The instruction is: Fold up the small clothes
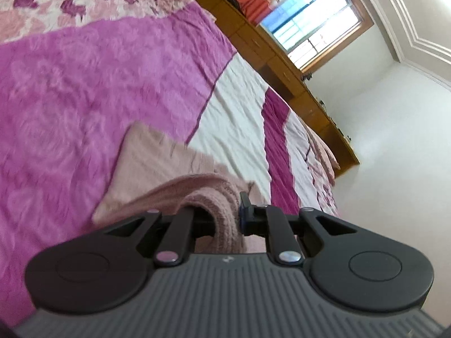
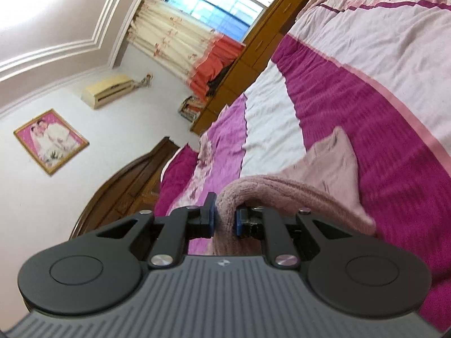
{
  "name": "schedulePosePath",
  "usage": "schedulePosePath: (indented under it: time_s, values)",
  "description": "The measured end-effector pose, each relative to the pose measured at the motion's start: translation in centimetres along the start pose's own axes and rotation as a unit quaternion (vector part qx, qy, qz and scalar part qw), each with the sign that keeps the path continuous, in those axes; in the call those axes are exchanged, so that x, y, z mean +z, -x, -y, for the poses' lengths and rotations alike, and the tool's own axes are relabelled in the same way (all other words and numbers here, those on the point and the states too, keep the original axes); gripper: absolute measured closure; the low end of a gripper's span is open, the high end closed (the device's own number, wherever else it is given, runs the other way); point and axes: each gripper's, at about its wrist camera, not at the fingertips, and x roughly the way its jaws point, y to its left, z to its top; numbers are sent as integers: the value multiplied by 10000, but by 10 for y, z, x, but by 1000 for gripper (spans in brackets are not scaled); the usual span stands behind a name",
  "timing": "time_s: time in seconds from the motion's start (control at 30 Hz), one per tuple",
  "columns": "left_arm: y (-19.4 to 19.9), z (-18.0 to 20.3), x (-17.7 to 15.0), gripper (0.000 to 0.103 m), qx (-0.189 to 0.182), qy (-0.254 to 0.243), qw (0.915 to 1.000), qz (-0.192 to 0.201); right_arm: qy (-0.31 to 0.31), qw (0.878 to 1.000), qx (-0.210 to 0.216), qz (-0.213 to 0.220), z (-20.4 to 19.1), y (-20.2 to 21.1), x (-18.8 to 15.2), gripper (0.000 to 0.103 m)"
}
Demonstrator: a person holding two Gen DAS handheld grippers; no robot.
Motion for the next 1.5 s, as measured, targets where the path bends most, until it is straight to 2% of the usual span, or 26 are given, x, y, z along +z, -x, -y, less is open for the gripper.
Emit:
schedulePosePath:
  time_s: [0.17, 0.33, 0.5, 0.67, 0.83, 0.93, 1.03, 1.17, 1.27, 1.33, 1.37, 1.5]
  values:
    - [-38, 3, 15, 89, 149, -60, 9998, 94, -98, 9999, -30, 96, 9, -35, 17, 87]
    - [-89, -1, 27, 89, 598, -329, 9976, 64, -300, 9989, -274, 218, 25, -67, 23, 87]
    - [-138, -22, 19, 89, 1212, -681, 9902, -161, -304, 9947, -960, 224, 51, -93, 19, 87]
    - [-161, -44, 9, 87, 1500, -854, 9842, -388, -36, 9866, -1626, 156, 75, -111, 10, 86]
    - [-162, -48, 6, 86, 1489, -897, 9841, -376, 215, 9830, -1822, 82, 86, -122, 1, 85]
    - [-159, -43, 4, 86, 1570, -994, 9818, -396, 356, 9825, -1828, 86, 84, -124, -2, 79]
    - [-152, -37, 2, 78, 1662, -1021, 9801, -374, 424, 9823, -1822, 83, 80, -119, -2, 72]
    - [-141, -31, -1, 71, 1670, -1111, 9788, -411, 505, 9832, -1753, 112, 71, -108, -7, 57]
    - [-132, -25, -2, 60, 1672, -1203, 9776, -422, 551, 9824, -1784, 91, 64, -102, -7, 54]
    - [-127, -23, -2, 58, 1688, -1202, 9775, -406, 600, 9811, -1840, 75, 60, -99, -8, 50]
    - [-124, -22, -3, 57, 1698, -1196, 9774, -406, 620, 9805, -1864, 67, 57, -97, -8, 45]
    - [-112, -20, -6, 57, 1683, -1185, 9779, -375, 732, 9779, -1956, 57, 48, -86, -12, 44]
